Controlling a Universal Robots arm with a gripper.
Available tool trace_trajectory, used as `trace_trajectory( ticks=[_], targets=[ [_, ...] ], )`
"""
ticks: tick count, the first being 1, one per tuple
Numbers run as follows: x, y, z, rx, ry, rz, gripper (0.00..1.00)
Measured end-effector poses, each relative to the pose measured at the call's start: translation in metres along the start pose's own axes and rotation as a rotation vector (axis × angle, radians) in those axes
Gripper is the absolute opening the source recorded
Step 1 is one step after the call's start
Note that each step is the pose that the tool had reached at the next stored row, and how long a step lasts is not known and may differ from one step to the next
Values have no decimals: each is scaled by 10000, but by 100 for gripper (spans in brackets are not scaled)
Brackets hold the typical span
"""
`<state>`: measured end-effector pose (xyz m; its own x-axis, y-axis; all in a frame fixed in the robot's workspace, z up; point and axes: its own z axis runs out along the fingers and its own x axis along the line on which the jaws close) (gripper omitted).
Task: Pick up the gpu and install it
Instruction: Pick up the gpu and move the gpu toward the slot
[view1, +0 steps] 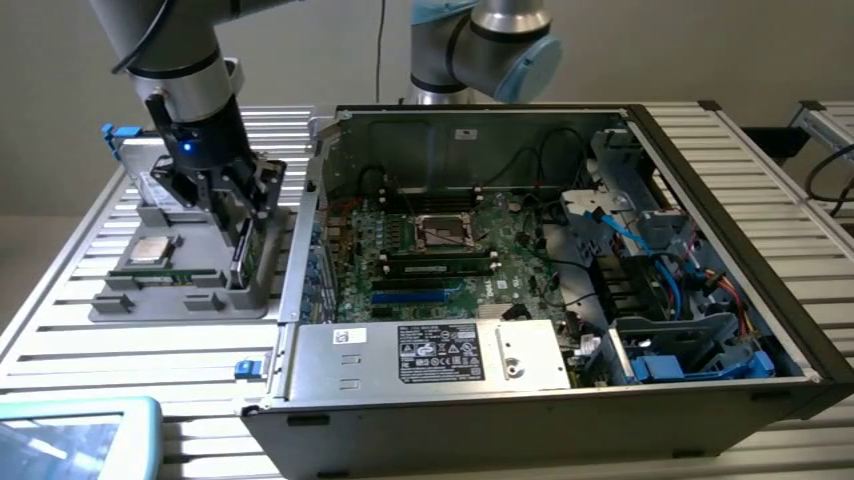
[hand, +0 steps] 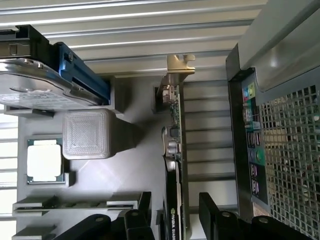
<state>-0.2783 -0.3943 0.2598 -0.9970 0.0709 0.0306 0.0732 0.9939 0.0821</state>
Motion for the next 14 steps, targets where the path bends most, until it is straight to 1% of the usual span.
trace_trajectory(
  ticks=[5,7,10,14],
  targets=[
    [1,-1,91,0,0,2,50],
    [1,-3,124,-5,9,6,50],
    [0,-15,153,-69,47,13,50],
    [-2,-21,198,-192,74,30,50]
  ],
)
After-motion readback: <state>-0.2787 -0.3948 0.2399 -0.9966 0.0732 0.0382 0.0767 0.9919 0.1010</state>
